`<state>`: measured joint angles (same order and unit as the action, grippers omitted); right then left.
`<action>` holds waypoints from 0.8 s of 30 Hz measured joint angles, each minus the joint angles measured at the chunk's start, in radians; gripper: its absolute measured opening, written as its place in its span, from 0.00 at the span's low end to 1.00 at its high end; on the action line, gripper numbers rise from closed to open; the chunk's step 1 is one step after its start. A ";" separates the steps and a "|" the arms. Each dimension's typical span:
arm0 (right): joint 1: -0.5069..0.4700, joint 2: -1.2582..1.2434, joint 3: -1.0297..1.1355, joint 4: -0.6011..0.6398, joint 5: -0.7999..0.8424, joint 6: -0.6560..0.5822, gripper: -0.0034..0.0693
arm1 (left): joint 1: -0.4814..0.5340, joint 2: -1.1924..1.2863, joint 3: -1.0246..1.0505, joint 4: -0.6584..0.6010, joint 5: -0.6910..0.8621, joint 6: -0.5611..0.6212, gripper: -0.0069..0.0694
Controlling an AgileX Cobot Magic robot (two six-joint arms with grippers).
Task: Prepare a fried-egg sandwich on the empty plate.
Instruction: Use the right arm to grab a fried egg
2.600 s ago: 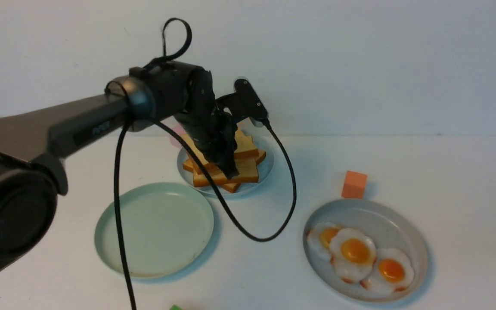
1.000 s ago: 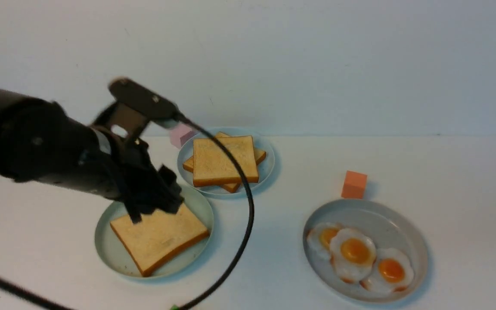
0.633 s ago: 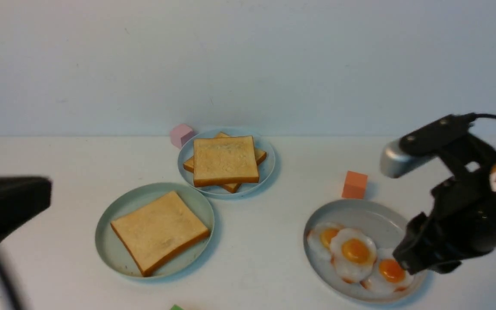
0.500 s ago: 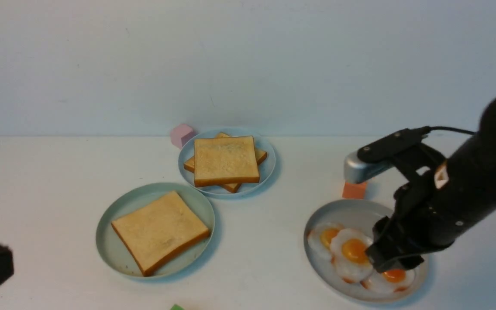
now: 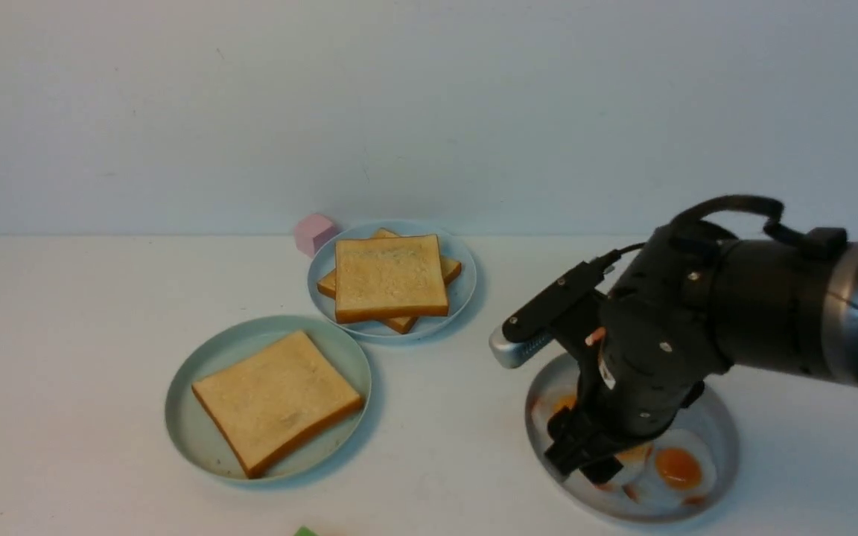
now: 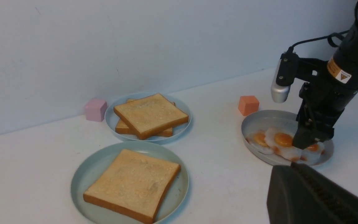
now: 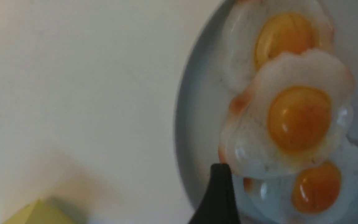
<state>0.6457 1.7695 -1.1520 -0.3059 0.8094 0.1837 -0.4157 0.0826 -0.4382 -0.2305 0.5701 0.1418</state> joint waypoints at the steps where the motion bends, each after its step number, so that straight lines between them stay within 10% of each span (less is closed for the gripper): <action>1: 0.001 0.029 -0.005 -0.028 -0.009 0.025 0.91 | 0.000 0.001 0.000 -0.005 0.004 0.000 0.07; 24: 0.002 0.177 -0.058 -0.094 -0.030 0.046 0.89 | 0.000 0.002 0.001 -0.012 0.056 0.000 0.07</action>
<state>0.6476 1.9465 -1.2099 -0.3999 0.7797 0.2301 -0.4157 0.0848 -0.4371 -0.2427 0.6258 0.1418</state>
